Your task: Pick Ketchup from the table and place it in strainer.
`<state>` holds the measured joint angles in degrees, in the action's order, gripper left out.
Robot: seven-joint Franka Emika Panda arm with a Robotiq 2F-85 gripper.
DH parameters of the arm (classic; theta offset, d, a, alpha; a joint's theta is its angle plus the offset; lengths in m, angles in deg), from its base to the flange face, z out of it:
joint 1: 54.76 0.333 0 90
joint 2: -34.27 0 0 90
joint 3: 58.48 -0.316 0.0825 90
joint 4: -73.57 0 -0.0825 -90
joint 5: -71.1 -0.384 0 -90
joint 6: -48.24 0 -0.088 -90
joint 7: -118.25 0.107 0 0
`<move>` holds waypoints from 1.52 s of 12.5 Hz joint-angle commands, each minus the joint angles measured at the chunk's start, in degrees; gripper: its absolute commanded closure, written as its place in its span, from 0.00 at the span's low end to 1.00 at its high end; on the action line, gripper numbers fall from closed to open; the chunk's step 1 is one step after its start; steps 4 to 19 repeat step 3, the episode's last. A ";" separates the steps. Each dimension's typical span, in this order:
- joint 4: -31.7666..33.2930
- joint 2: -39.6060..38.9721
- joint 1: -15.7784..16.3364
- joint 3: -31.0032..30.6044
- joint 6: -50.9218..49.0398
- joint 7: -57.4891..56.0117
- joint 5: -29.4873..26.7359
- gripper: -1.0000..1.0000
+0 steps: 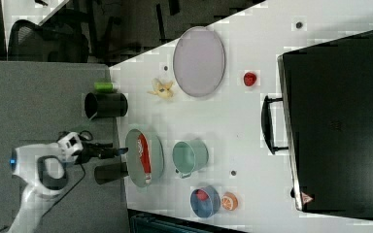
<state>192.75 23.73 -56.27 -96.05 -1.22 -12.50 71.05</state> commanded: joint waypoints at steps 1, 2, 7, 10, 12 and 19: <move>-5.89 6.05 -7.76 3.08 -7.38 2.54 -0.23 0.00; -7.94 7.23 -9.34 4.85 -10.96 2.28 -0.74 0.00; -10.29 7.99 -10.71 6.91 -14.45 2.20 -0.88 0.00; -10.29 7.99 -10.71 6.91 -14.45 2.20 -0.88 0.00; -10.29 7.99 -10.71 6.91 -14.45 2.20 -0.88 0.00; -10.29 7.99 -10.71 6.91 -14.45 2.20 -0.88 0.00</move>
